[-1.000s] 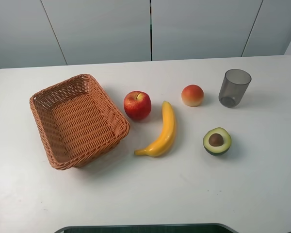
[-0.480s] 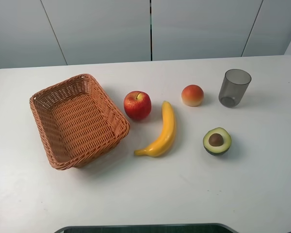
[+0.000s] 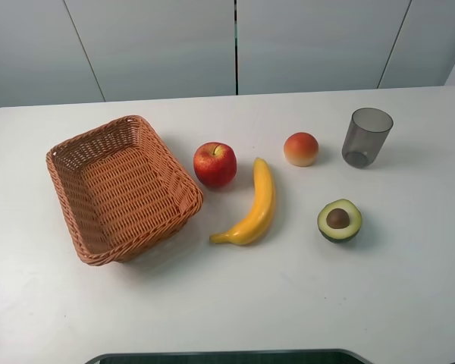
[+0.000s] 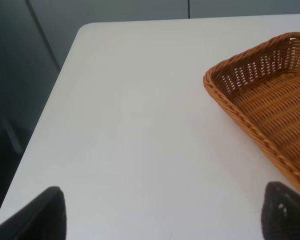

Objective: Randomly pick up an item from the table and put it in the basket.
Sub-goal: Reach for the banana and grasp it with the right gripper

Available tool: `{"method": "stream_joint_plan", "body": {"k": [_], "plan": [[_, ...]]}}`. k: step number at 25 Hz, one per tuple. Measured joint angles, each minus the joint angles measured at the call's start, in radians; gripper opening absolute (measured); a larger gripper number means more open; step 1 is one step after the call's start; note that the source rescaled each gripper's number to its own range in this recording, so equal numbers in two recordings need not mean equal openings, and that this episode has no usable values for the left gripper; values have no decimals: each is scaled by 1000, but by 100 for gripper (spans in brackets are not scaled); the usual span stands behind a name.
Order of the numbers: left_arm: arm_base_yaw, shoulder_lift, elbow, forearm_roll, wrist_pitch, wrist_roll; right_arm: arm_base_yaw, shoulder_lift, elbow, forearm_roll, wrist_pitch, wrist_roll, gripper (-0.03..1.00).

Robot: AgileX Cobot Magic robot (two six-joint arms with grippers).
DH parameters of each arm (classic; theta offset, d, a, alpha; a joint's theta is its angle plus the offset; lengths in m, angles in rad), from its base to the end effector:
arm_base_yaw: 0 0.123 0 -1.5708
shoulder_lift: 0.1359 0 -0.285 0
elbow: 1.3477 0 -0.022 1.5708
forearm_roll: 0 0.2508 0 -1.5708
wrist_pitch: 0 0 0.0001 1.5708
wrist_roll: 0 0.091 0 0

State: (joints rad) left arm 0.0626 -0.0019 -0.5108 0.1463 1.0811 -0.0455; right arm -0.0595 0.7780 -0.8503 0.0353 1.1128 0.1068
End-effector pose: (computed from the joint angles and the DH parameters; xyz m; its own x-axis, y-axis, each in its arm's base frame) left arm -0.0084 0.0112 0.2793 -0.4620 -0.0054 -0.8869 -0.1652 0.9830 0.0801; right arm 0.1226 -0.0044 0.3360 -0.8026 0.1701 -0.5717 0.1402 0.9854 0.0963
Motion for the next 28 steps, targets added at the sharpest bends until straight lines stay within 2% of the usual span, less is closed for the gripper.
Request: {"method": "stream_joint_plan", "body": {"k": [14,19,22,26,28], "plan": [[0,0,0,0,0,0,0,55,0,-22,14,0,100],[0,0,0,0,0,0,9,113,0,6,12,0,100],[0,0,0,0,0,0,86,189,0,17,-40,38,100],[0,0,0,0,0,0,248,296,0,34,-176,158,100],[0,0,0,0,0,0,294,362,0,41,-236,206,100]]}}
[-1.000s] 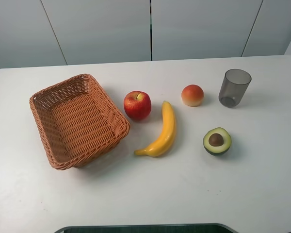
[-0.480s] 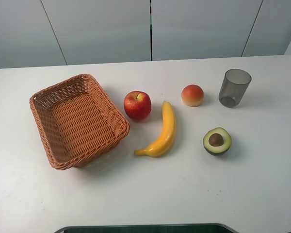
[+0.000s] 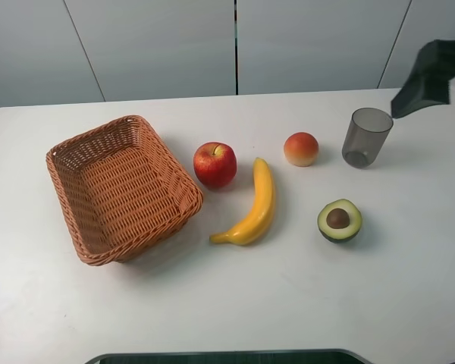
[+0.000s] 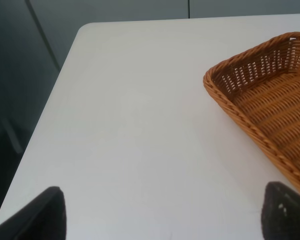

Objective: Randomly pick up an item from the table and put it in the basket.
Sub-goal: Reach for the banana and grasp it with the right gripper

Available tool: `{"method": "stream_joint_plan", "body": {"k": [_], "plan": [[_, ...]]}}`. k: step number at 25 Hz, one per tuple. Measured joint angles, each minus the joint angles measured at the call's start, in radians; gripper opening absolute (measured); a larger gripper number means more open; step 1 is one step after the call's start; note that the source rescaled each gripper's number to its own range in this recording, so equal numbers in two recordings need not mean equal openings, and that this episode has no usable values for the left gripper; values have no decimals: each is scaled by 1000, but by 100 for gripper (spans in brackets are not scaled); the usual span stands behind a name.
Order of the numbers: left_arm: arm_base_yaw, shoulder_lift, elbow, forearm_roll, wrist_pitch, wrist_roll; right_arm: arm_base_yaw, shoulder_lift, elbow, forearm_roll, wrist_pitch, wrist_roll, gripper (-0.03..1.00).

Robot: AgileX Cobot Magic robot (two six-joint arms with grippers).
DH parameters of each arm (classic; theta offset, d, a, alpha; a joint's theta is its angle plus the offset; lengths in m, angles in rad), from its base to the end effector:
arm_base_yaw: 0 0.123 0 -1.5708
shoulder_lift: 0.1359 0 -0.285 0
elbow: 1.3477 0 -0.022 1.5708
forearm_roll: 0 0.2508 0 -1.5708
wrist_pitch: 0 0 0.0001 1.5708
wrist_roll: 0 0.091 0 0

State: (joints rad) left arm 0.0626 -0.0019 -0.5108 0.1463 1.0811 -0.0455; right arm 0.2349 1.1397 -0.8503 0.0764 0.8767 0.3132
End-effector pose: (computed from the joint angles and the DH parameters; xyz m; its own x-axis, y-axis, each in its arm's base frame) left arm -0.0084 0.0112 0.2793 -0.4620 -0.0054 -0.8869 -0.1652 0.9830 0.0801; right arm 0.2031 0.0541 0.2868 -0.8929 0.1500 -0.4245 0.0609 0.9745 0.2161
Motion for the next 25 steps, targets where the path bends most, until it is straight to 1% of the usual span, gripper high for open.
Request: {"method": "stream_joint_plan", "body": {"k": [3,6,12,18,25], "plan": [[0,0,0,0,0,0,50,100,0,35,-85,54,100],[0,0,0,0,0,0,93,199,-19,43,-117,86,100],[0,0,0,0,0,0,172,364,-108,28,-95,93,100],[0,0,0,0,0,0,248,476,-147,19,-98,93,100],[0,0,0,0,0,0,312,556,-152,38,-233,93,100]]}}
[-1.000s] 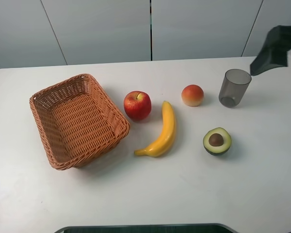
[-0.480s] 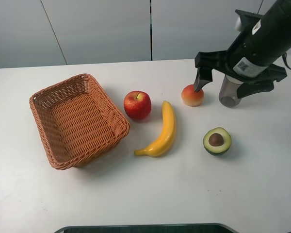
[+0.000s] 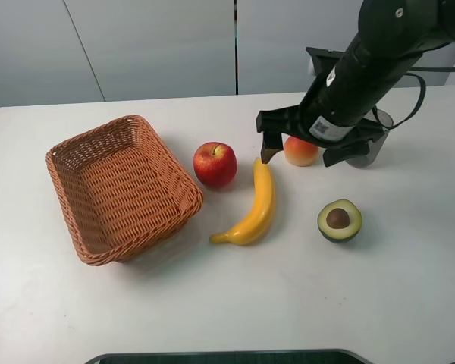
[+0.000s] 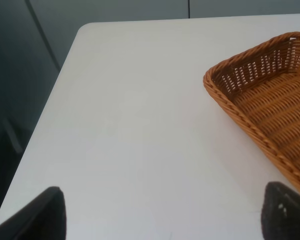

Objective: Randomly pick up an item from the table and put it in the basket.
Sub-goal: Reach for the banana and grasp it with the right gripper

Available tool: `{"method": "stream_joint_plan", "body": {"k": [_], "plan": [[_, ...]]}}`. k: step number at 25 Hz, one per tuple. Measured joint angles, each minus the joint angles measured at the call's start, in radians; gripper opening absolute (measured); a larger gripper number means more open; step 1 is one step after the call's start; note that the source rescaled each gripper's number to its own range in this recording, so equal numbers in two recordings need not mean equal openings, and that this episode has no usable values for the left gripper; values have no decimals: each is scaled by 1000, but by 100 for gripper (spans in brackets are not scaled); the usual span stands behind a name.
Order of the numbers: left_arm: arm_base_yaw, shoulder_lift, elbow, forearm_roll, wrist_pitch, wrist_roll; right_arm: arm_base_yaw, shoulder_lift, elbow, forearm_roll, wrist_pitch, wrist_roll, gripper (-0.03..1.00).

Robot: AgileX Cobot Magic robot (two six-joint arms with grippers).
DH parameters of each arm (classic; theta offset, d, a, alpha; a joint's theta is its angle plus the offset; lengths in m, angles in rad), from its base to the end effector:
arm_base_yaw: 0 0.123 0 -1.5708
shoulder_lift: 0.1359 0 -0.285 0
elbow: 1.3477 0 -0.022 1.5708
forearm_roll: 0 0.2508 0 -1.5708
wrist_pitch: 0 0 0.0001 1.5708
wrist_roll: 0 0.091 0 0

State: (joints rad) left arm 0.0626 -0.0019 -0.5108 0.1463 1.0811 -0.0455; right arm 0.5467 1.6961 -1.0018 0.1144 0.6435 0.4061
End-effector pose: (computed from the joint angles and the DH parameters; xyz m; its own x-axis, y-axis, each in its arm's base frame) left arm -0.0084 0.0112 0.2793 -0.4620 -0.0054 -0.8869 -0.1652 0.9830 0.0801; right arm 0.2709 0.1721 0.1872 -0.9682 -0.0316 -0.2482 -0.0853 0.9742 0.2088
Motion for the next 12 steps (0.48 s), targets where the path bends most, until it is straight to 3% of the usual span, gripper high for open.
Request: {"method": "stream_joint_plan", "body": {"k": [12], "plan": [[0,0,0,0,0,0,31,117,0,28,-66,4,100]]}}
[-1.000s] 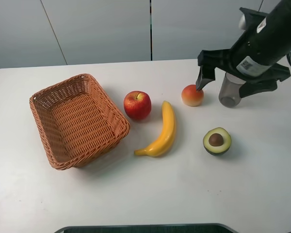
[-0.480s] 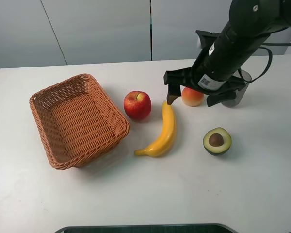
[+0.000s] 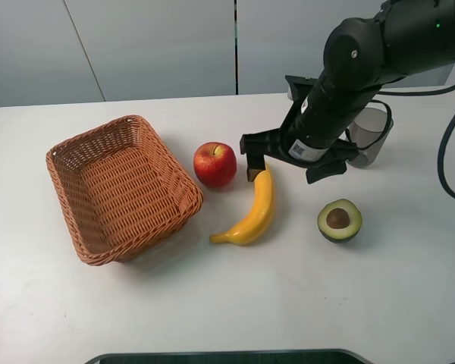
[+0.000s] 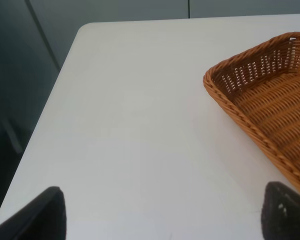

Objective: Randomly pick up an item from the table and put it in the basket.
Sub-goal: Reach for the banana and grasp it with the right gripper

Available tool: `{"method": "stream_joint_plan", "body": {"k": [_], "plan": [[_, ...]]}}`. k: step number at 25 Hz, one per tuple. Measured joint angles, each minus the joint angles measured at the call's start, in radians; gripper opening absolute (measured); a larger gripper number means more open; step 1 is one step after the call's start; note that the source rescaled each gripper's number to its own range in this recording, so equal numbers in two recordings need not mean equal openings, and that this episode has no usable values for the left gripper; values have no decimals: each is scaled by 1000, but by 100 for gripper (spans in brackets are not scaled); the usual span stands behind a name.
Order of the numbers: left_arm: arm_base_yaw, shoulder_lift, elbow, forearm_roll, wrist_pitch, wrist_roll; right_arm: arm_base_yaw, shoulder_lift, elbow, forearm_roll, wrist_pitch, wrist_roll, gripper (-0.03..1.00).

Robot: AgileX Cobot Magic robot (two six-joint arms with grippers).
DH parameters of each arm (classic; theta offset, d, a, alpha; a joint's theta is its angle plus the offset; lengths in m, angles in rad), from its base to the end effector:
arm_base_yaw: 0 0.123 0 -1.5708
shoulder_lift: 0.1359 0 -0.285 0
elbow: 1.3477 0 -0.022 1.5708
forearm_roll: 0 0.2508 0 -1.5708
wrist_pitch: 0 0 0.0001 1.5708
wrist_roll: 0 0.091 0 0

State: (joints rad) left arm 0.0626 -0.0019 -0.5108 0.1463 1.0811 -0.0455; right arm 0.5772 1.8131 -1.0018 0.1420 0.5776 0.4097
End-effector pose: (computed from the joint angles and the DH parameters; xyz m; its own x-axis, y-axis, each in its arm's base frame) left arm -0.0084 0.0112 0.2793 -0.4620 -0.0054 -0.8869 -0.1652 0.9830 0.0801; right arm 0.2745 0.1871 0.1508 -0.9799 -0.0378 -0.1958 -0.0777 0.9766 0.2006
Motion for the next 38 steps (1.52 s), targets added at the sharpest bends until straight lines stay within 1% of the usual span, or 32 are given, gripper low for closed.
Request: {"method": "stream_joint_plan", "body": {"k": [5,8,14,19,22,25,27,30,35,36,37,38], "plan": [[0,0,0,0,0,0,2,68,0,2,-51,0,100],[0,0,0,0,0,0,3,104,-21,9,-62,13,100],[0,0,0,0,0,0,3,164,-97,-2,-37,73,100],[0,0,0,0,0,0,3,211,-119,-29,-15,115,100],[0,0,0,0,0,0,3,230,-119,-75,-13,155,100],[0,0,0,0,0,0,3,246,-121,-154,-10,220,100],[0,0,0,0,0,0,5,253,-125,-182,-10,236,100],[0,0,0,0,0,0,15,258,-129,-201,-10,238,100],[0,0,0,0,0,0,25,262,-132,-206,-21,238,100],[0,0,0,0,0,0,25,262,-132,-206,-21,238,98],[0,0,0,0,0,0,25,262,-132,-206,-21,238,92],[0,0,0,0,0,0,26,262,-132,-206,-21,238,81]]}}
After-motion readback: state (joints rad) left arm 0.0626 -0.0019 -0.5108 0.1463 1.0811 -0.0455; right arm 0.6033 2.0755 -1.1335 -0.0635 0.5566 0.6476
